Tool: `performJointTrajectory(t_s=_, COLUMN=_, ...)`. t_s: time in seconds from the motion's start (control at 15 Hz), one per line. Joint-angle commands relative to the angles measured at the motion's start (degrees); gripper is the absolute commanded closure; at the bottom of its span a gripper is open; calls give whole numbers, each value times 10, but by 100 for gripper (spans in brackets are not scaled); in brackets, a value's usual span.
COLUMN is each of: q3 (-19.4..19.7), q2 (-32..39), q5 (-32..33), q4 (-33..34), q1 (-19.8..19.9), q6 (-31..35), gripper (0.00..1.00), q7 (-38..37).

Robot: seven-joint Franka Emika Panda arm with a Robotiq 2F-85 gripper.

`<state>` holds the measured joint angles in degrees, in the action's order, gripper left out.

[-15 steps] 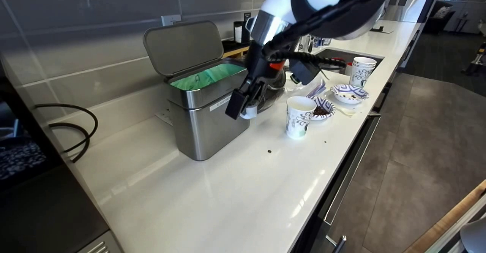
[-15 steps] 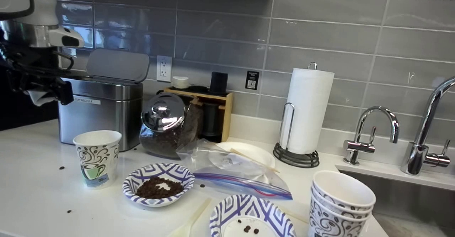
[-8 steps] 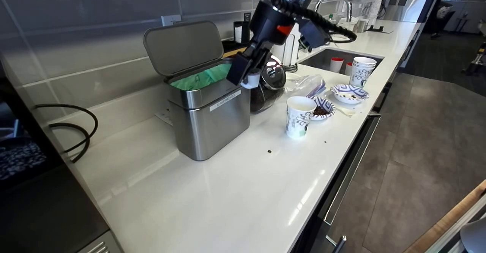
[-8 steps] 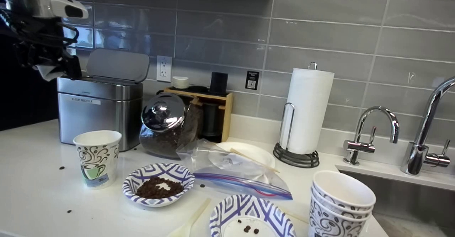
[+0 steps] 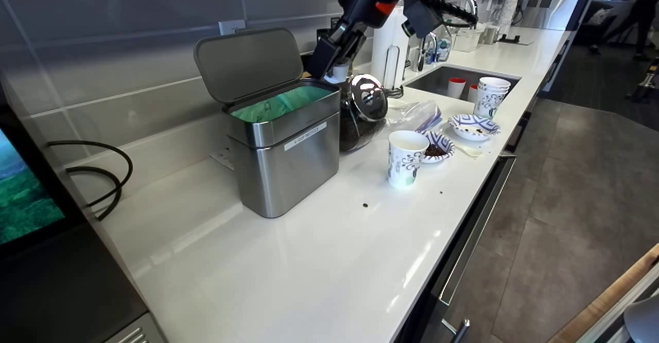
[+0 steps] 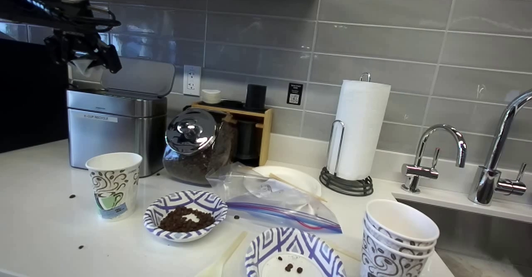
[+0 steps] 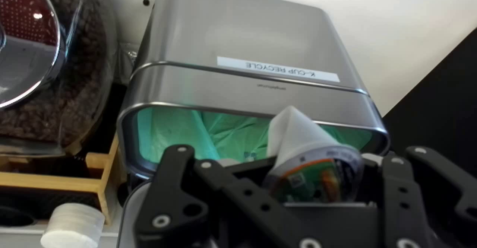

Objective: Open the lid of the bin, then put the coffee pod in the bin and close the lid of the bin

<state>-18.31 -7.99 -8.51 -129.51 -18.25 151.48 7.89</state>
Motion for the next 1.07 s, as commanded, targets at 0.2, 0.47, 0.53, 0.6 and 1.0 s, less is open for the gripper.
performJointTrajectory(t_s=0.2, q3=2, q2=61, q5=83, q4=50, q1=6, q6=45, gripper=100, q7=-19)
performJointTrajectory(t_s=0.47, q3=3, q2=101, q5=116, q4=84, q1=5, q6=57, gripper=100, q7=-34)
performJointTrajectory(t_s=0.53, q3=3, q2=111, q5=121, q4=92, q1=4, q6=60, gripper=100, q7=-35)
performJointTrajectory(t_s=0.6, q3=4, q2=120, q5=129, q4=101, q1=3, q6=57, gripper=100, q7=-40)
performJointTrajectory(t_s=1.0, q3=6, q2=161, q5=149, q4=141, q1=-5, q6=52, gripper=63, q7=-51)
